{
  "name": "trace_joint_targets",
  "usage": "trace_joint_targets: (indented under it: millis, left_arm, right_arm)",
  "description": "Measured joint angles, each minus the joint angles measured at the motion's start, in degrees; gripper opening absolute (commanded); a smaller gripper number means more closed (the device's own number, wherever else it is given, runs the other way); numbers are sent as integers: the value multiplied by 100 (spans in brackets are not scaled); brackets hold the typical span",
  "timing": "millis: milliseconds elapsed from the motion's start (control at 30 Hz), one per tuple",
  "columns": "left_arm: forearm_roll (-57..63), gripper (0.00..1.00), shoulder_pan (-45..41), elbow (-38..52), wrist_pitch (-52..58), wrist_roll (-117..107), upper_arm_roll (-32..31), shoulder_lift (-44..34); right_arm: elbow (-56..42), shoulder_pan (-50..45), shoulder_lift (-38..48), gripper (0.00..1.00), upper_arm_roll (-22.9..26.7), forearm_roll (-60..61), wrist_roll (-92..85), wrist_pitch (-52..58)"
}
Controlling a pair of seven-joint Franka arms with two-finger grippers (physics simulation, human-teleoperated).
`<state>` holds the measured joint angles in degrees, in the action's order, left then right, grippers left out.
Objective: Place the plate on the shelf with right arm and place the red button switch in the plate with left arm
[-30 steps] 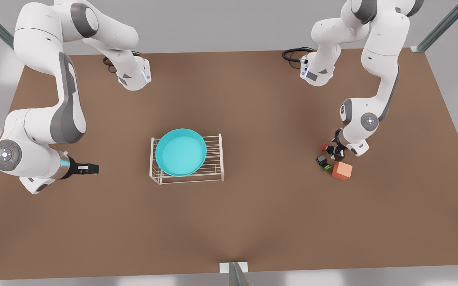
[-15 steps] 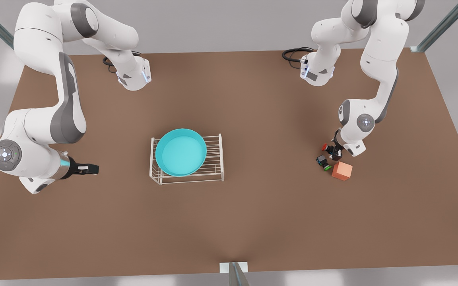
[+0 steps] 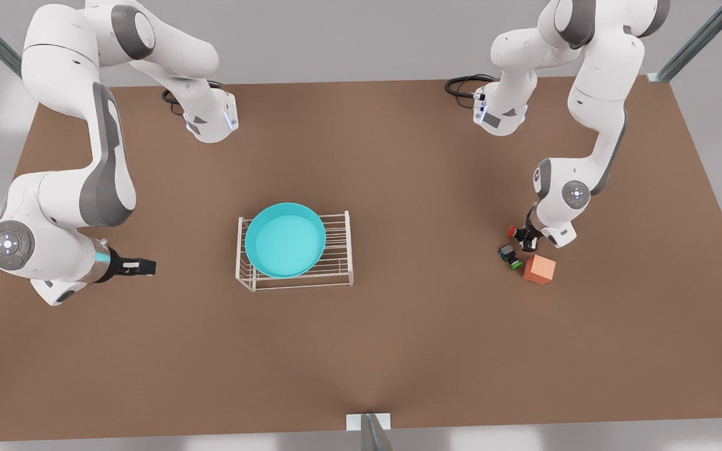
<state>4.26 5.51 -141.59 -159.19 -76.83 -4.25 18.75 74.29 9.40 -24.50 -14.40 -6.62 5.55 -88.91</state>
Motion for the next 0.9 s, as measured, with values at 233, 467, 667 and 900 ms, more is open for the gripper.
trace_joint_targets:
  millis: [233,467,667,900]
  left_arm:
    - [50,39,0,220,401,80,45,-602]
    - [70,40,95,2297,2440,142,-1237,-1270]
    - [7,40,-1355,4374,3632,-618,-2344,-200]
    - [503,40,-2776,7026,3155,-1743,-2363,1900]
  right_arm:
    - [0,0,-1,100,0,0,6,-3]
    - [0,0,-1,100,0,-2,9,-5]
    - [0,0,-1,100,0,0,12,-5]
    - [0,0,-1,100,0,-1,13,-5]
